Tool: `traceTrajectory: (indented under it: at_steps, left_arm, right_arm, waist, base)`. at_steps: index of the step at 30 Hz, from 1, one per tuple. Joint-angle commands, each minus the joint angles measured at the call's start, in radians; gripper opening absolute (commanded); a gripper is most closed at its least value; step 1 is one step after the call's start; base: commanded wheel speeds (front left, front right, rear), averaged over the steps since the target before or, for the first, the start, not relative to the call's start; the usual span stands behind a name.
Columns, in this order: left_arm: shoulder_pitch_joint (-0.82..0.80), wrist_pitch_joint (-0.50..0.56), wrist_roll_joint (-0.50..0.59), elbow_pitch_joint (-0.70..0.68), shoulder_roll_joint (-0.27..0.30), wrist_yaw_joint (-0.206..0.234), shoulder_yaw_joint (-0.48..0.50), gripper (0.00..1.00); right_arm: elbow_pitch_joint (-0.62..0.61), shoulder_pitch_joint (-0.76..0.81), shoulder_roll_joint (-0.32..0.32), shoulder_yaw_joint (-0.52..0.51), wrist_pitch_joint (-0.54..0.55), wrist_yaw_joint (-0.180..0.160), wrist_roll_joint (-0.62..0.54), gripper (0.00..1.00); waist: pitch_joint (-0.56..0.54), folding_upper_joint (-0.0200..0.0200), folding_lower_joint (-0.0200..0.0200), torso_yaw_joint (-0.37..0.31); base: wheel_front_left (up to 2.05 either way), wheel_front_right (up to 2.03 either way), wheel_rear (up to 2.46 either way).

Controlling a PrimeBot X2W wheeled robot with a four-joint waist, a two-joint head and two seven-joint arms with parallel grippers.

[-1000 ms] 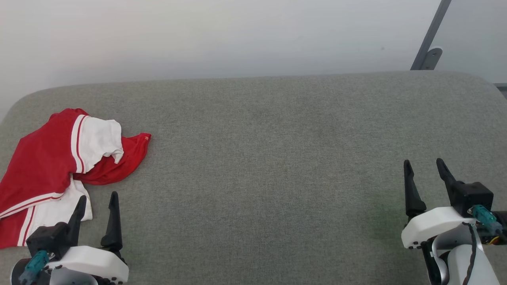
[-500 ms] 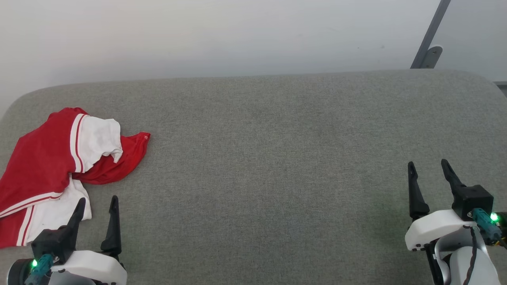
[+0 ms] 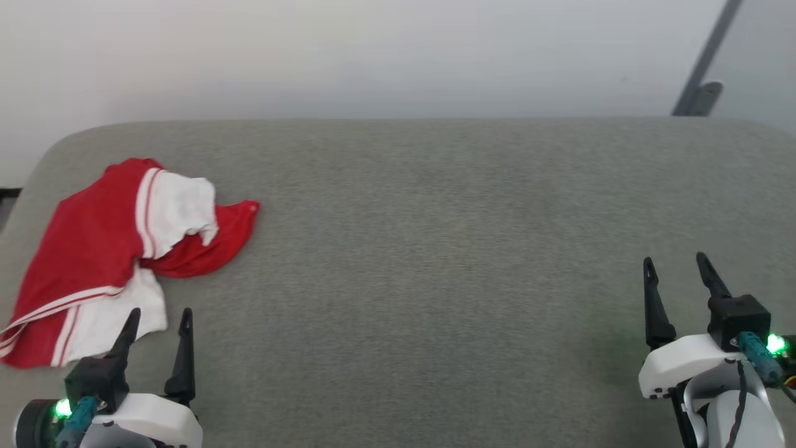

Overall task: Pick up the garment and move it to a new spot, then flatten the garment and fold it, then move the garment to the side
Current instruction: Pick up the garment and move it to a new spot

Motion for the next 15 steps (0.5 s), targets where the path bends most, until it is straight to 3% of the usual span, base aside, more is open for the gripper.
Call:
traceTrajectory:
  at_steps: [1,8,15]
  left_arm:
    - [-0.004,-0.007,0.007,0.006,-0.002,-0.001,-0.002,1.00]
    - [0.028,-0.006,0.012,0.023,-0.031,0.001,0.026,1.00]
    - [0.080,-0.006,0.037,0.009,-0.063,0.007,0.060,1.00]
  right_arm:
    - [0.003,0.010,0.001,0.001,-0.005,0.000,-0.007,1.00]
    - [0.035,0.015,0.001,0.060,-0.005,0.000,0.036,1.00]
    - [0.085,0.001,0.000,0.192,-0.005,0.000,0.093,1.00]
  waist:
    - [-0.005,0.0000,0.0000,0.036]
    - [-0.032,0.0000,0.0000,0.188]
    - [-0.056,0.0000,0.0000,0.364]
  base:
    - [0.00,0.00,0.00]
    - [0.00,0.00,0.00]
    - [0.00,0.00,0.00]
